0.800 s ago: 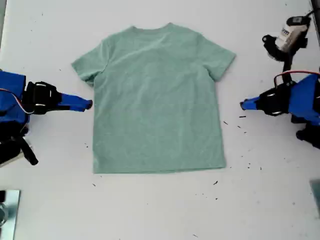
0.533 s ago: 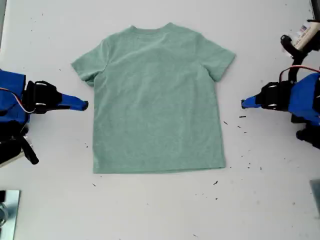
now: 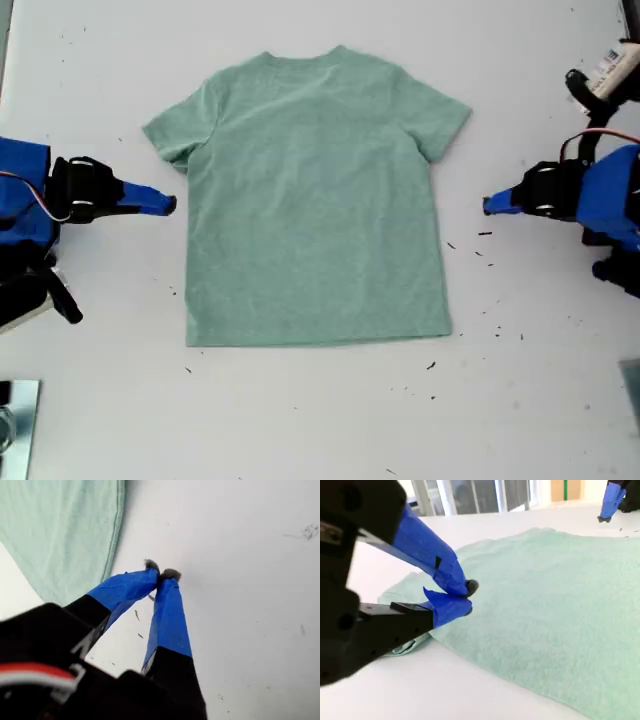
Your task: Fold t shirt
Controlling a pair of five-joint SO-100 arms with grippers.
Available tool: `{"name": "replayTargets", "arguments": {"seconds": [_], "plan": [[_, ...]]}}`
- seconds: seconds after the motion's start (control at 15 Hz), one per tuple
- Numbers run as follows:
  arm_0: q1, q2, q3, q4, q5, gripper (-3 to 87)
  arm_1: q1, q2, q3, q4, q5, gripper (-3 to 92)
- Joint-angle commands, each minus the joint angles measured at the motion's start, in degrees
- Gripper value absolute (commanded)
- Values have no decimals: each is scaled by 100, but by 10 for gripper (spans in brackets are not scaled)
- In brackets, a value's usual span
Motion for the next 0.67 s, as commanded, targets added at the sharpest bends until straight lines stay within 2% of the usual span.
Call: {"name": "replayTargets", "arguments": {"seconds": [0.0, 0.07, 0.13, 0.33, 0.47, 0.6], "plan": [[70, 62, 9, 9, -35, -1, -290, -9, 44, -167, 167, 22], [70, 62, 9, 9, -35, -1, -202, -650, -624, -167, -79, 22], [62, 62, 9, 9, -26, -1, 176, -2127, -1854, -53, -668, 22], [114, 62, 9, 9, -44, -1, 1863, -5344, -5634, 809, -2988, 22], [132, 62, 0, 9, -44, -1, 2391, -6627, -7119, 932, -3753, 22], [185, 62, 0, 9, -79, -1, 2637, -7418, -7901, 870, -4175, 33]]}}
